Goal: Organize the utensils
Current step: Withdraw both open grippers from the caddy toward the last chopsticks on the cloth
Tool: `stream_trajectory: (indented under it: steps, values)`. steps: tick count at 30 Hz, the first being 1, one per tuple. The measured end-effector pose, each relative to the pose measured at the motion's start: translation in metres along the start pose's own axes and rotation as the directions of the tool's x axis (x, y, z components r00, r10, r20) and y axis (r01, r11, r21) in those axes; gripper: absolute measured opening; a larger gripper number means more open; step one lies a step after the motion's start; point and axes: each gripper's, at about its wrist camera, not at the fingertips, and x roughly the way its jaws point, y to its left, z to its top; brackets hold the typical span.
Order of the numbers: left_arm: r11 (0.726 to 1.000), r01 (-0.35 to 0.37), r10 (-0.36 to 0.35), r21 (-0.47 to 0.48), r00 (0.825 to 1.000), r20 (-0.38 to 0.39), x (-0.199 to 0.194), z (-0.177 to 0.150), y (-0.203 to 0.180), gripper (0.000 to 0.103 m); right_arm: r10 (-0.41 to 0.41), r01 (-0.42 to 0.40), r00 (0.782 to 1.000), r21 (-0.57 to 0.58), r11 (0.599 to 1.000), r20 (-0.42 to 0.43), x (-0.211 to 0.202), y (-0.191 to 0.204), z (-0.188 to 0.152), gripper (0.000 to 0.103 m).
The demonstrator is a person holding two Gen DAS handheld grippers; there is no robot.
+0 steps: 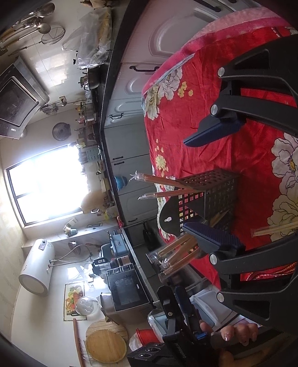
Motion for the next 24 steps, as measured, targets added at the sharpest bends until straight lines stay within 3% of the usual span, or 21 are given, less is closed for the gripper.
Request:
stream_trajectory:
  steps: [12, 24]
  values:
    - [0.999, -0.042, 0.041, -0.019, 0.999, -0.009, -0.012, -0.021, 0.018, 0.092, -0.004, 0.003, 0.999, -0.009, 1.000, -0.036, -0.005, 0.004, -0.010, 0.073]
    - [0.996, -0.080, 0.079, -0.040, 0.996, -0.041, -0.018, -0.040, 0.031, 0.092, -0.003, 0.001, 0.996, -0.024, 1.000, -0.089, -0.009, 0.008, -0.025, 0.075]
